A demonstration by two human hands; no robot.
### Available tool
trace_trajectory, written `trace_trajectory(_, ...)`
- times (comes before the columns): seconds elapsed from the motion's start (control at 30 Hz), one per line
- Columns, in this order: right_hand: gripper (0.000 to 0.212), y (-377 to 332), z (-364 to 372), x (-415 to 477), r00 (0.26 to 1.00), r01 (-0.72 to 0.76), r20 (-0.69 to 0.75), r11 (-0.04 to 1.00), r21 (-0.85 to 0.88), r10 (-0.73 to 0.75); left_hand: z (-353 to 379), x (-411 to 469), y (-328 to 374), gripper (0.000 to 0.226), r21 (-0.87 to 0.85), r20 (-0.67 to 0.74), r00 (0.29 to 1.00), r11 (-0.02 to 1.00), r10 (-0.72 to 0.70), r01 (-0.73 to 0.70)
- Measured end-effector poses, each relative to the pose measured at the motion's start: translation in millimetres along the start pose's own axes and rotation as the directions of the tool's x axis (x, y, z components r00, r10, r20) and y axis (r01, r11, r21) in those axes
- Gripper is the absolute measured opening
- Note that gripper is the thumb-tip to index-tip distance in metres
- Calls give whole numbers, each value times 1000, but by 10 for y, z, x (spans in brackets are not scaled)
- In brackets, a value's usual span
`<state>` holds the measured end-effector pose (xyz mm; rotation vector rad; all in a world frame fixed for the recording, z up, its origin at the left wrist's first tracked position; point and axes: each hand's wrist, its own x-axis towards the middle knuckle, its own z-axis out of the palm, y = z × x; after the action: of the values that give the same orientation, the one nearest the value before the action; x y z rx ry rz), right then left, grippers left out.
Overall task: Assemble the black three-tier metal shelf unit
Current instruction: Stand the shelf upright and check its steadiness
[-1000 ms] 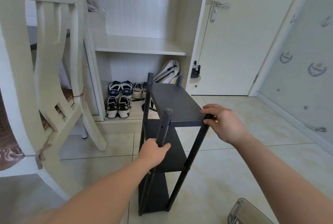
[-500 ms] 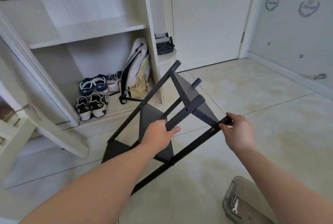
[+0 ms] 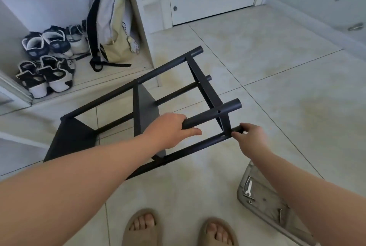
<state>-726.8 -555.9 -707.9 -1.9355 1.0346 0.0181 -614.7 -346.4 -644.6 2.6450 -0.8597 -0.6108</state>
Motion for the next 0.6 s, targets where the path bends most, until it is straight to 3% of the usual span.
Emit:
trace_trajectory(0.1, 8, 188, 221, 70, 993, -62, 101, 998, -6, 63, 209, 44, -168, 49, 61, 26, 1000, 998, -2, 1)
trace_trajectory(0.33, 17, 456, 720, 197, 959, -112, 252, 991, -75, 128, 632, 70, -537, 52, 111, 71, 997, 994, -25, 17)
trace_trajectory(0.5, 48, 588, 945, 214, 934, -103, 333, 991, -88, 127, 805, 98, -766, 50, 136, 127, 990, 990, -58, 40)
trace_trajectory(0.6, 55, 603, 991, 210, 928, -48, 361, 990, -136, 94, 894, 117, -886, 49, 135, 170, 983, 989, -76, 54)
